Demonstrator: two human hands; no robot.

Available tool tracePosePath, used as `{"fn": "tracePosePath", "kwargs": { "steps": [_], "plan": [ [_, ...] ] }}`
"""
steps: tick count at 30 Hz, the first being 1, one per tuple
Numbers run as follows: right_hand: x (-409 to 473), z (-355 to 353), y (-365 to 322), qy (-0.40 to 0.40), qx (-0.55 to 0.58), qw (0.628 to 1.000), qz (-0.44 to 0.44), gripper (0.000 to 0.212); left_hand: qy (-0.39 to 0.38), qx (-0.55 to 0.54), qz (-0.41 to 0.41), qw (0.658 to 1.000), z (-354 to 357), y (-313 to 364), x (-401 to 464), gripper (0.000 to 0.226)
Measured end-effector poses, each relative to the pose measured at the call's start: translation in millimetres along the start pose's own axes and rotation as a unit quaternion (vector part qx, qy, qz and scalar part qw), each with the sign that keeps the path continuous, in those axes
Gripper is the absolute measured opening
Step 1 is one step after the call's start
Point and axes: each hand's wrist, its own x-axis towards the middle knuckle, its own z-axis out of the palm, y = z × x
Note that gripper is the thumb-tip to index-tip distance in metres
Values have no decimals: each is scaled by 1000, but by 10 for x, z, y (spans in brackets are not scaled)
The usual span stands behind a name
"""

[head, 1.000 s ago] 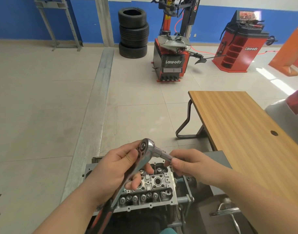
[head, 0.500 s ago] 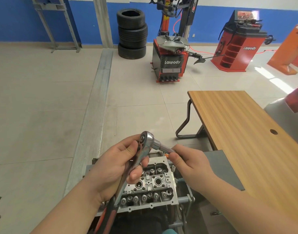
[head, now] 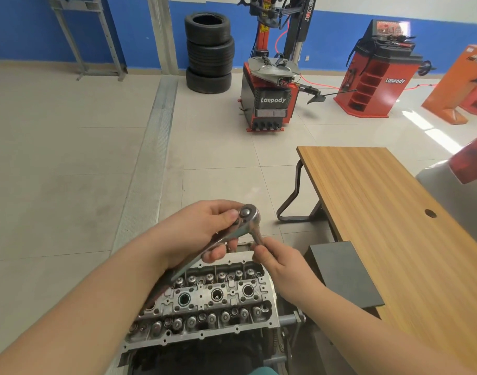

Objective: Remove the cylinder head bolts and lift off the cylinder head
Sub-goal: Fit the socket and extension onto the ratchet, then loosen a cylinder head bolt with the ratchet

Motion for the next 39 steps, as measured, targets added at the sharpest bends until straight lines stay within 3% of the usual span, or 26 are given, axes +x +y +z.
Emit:
{"fn": "tracePosePath", "kwargs": {
  "steps": [3, 6, 8, 11, 14, 18, 22, 24, 27, 29, 31, 33, 35, 39],
  "plan": [
    [16, -25, 48, -60, -26, 997, 38, 18, -76, 193, -18, 978, -86, 126, 138, 29],
    [-15, -24, 73, -86, -41, 992, 81, 17, -109, 235, -22, 966, -3, 75, 249, 27],
    [-38, -51, 68, -42, 5, 993, 108, 31, -57, 179, -29, 982, 104, -52, 335, 25],
    [-22, -142, -14, 12, 183, 970, 156, 40, 36, 3, -60, 998, 297, -256, 466, 22],
    [7, -216, -147, -31, 318, 930, 182, 45, 83, -138, -74, 984, 495, -371, 590, 20],
    [73, -273, -255, -68, 352, 914, 193, 49, 86, -125, -97, 984, 636, -403, 681, 14],
    [118, -421, -193, -65, 282, 939, 187, 34, -7, -49, -115, 992, 523, -388, 687, 17],
    [128, -482, -134, -70, 242, 950, 181, 26, -34, 37, -107, 993, 386, -386, 696, 17],
    [155, -497, -90, -61, 147, 975, 156, 26, 24, 230, -30, 972, 219, -468, 758, 15],
    [199, -483, -117, -53, 63, 988, 127, 32, 25, 330, 24, 943, 184, -556, 793, 41],
    [259, -502, -169, -60, -7, 993, 100, 33, -28, 328, 54, 943, 214, -650, 835, 50],
    [328, -535, -216, -71, -24, 993, 94, 28, -55, 258, 60, 963, 241, -725, 893, 31],
    [384, -570, -248, -69, -40, 992, 96, 23, -58, 213, 73, 972, 254, -757, 947, 36],
    [464, -605, -259, -56, -148, 985, 69, 43, -45, 188, 99, 976, 282, -813, 1039, 44]
  ]
}}
